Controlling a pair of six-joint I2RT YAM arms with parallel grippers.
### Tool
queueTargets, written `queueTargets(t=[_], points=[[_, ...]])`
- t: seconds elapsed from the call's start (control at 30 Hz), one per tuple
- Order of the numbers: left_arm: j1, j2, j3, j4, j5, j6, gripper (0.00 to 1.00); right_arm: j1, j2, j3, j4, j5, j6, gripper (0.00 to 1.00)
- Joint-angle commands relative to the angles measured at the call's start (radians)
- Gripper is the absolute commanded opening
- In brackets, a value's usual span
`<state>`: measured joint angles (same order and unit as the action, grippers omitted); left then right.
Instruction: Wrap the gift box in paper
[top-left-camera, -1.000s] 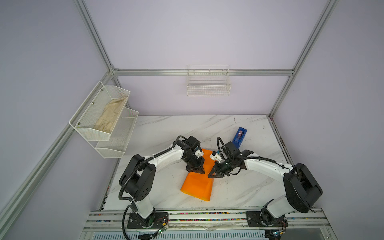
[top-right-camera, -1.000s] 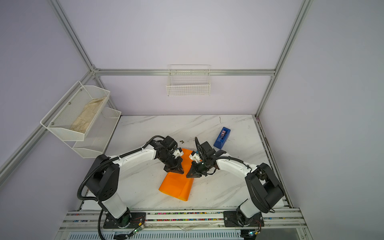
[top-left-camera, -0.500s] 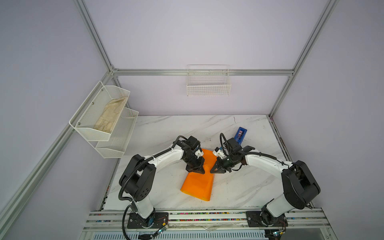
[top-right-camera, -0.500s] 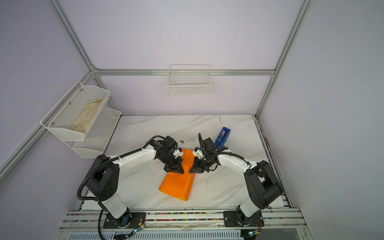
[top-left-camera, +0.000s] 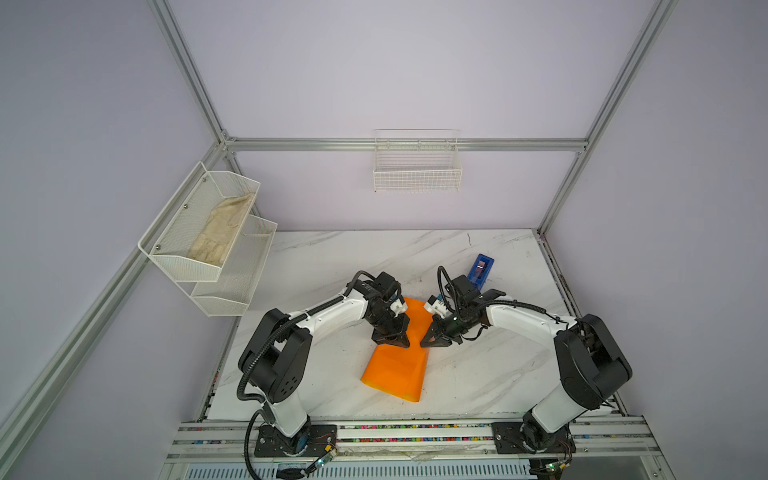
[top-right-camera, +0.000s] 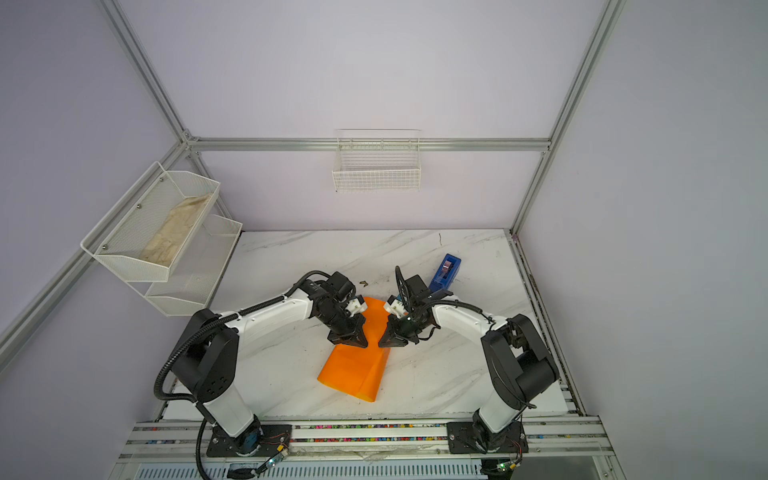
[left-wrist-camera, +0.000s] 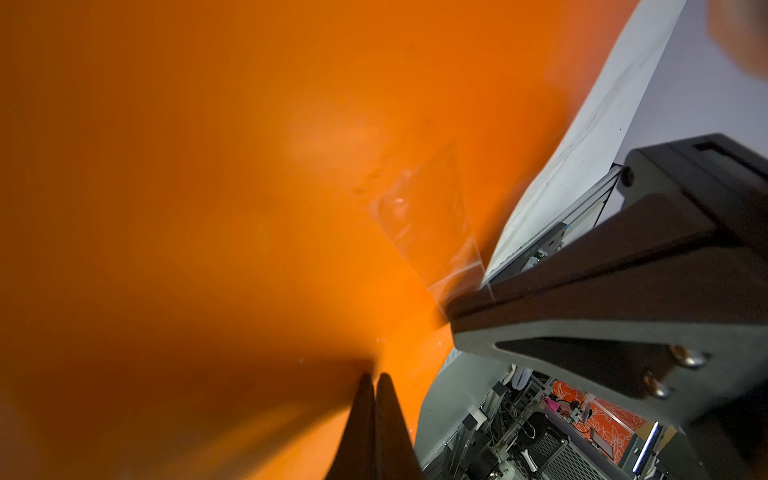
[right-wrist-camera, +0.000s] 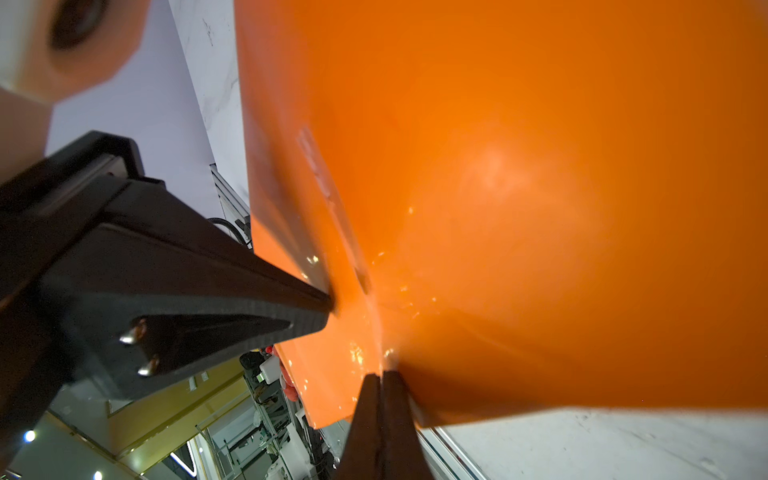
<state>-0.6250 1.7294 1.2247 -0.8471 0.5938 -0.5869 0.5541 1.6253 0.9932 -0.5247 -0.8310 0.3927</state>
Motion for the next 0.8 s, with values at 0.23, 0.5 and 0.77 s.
queueTargets(t=[0.23,0.5,0.77], points=[[0.001,-0.006,0.279,-0.114,-0.083,-0.026,0.02,-0.005,0.041,-0.021,-0.057,0.054,-0.045,0.00],[0.001,0.107,0.339,-0.069,-0.064,-0.036,0.01,-0.005,0.048,-0.021,-0.058,0.051,-0.054,0.00],[-0.001,0.175,0.307,-0.027,-0.050,-0.029,0.01,-0.006,0.042,-0.027,-0.058,0.048,-0.051,0.00]])
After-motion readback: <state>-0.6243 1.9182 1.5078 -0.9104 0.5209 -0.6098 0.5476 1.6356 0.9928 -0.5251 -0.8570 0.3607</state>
